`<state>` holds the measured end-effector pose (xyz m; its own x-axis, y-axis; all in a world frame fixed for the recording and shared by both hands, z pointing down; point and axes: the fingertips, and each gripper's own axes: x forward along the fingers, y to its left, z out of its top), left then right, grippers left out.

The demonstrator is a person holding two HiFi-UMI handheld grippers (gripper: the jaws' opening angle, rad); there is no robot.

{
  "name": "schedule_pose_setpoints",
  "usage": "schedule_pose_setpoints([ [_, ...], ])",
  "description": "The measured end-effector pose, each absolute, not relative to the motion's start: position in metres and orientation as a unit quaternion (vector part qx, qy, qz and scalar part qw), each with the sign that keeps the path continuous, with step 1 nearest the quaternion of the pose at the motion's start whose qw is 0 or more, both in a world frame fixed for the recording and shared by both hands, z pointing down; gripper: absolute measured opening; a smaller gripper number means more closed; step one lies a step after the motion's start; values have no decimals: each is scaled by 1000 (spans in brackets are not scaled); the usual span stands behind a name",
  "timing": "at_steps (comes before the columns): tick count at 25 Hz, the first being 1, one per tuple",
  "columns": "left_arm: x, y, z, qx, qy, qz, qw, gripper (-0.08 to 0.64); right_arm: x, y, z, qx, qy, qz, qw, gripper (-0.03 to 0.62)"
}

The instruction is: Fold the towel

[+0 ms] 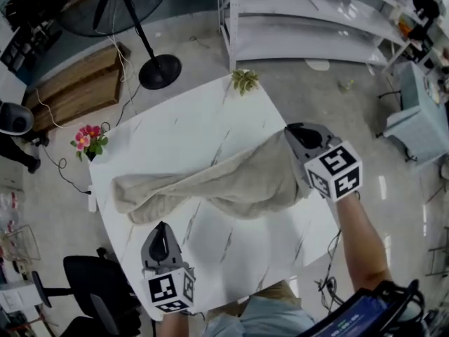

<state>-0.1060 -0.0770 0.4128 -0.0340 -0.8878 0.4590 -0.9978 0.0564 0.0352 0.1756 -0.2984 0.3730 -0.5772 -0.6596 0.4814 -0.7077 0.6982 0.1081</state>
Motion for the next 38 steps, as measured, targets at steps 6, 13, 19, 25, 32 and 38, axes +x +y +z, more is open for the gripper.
schedule_pose_setpoints([
  [6,-114,-84,434,651,-712,168,203,9,186,-386,429,400,-871,76,275,20],
  [13,-123,-88,454,648,-708,190,207,9,155,-404,482,352,-883,135,281,201],
  [19,-125,-82,471,672,-681,215,198,44,130,-359,431,312,-911,94,253,225],
  [25,-131,-90,499,676,-664,227,223,152,138,-307,395,317,-915,73,237,198],
  [32,-128,-108,532,672,-642,269,254,154,156,-238,409,303,-911,109,258,195],
  [38,-140,-111,536,661,-640,306,244,45,154,-169,451,237,-912,165,293,192],
])
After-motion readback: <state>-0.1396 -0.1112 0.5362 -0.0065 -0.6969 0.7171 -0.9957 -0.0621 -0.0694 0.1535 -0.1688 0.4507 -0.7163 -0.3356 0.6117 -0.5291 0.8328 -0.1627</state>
